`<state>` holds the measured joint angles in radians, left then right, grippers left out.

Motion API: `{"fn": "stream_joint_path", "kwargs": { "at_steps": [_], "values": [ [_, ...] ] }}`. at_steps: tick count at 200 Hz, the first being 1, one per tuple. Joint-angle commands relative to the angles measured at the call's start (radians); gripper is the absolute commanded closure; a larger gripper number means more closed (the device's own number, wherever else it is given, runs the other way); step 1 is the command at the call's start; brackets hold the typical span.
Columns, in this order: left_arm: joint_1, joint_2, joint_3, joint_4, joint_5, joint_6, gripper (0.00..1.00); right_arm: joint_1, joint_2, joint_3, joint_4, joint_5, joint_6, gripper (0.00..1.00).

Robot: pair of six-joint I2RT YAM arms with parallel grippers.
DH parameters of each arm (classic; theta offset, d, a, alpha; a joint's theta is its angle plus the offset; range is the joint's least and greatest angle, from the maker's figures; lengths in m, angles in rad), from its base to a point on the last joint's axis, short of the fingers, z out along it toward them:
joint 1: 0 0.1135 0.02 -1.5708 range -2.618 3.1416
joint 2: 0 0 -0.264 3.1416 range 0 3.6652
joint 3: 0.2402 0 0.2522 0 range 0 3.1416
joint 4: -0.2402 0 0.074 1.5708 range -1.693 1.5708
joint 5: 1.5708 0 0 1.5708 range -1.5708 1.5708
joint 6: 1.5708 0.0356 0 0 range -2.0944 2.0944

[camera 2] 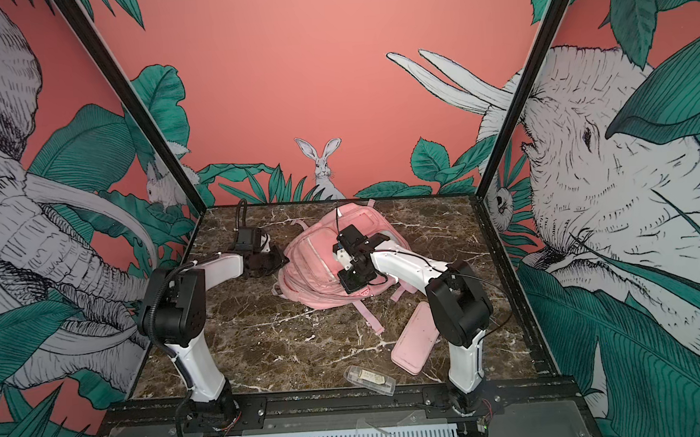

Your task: Pack the student bag

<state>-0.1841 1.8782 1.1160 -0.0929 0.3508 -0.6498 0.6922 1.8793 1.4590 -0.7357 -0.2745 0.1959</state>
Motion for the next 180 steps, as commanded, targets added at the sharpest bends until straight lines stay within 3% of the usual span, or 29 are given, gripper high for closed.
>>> {"fn": "stream_joint_path", "kwargs": {
  "at_steps": [1, 58, 92, 144, 180],
  "values": [
    [-0.039, -0.056, -0.026, 0.021, 0.065, -0.049, 0.83, 0.055, 0.051, 0.049, -0.002, -0.058, 0.018, 1.0],
    [-0.068, -0.065, -0.052, 0.044, 0.065, -0.071, 0.83, 0.127, 0.075, 0.015, 0.089, -0.024, 0.106, 1.0],
    [-0.069, -0.092, -0.097, 0.042, 0.064, -0.062, 0.83, 0.12, 0.008, -0.069, 0.122, 0.116, 0.14, 1.0],
    [-0.08, -0.158, -0.193, 0.029, 0.068, -0.055, 0.83, 0.018, -0.061, -0.14, 0.205, 0.16, 0.182, 1.0],
    [-0.153, -0.2, -0.233, 0.017, 0.056, -0.067, 0.81, -0.059, -0.042, -0.078, 0.183, 0.16, 0.153, 1.0]
  ]
}}
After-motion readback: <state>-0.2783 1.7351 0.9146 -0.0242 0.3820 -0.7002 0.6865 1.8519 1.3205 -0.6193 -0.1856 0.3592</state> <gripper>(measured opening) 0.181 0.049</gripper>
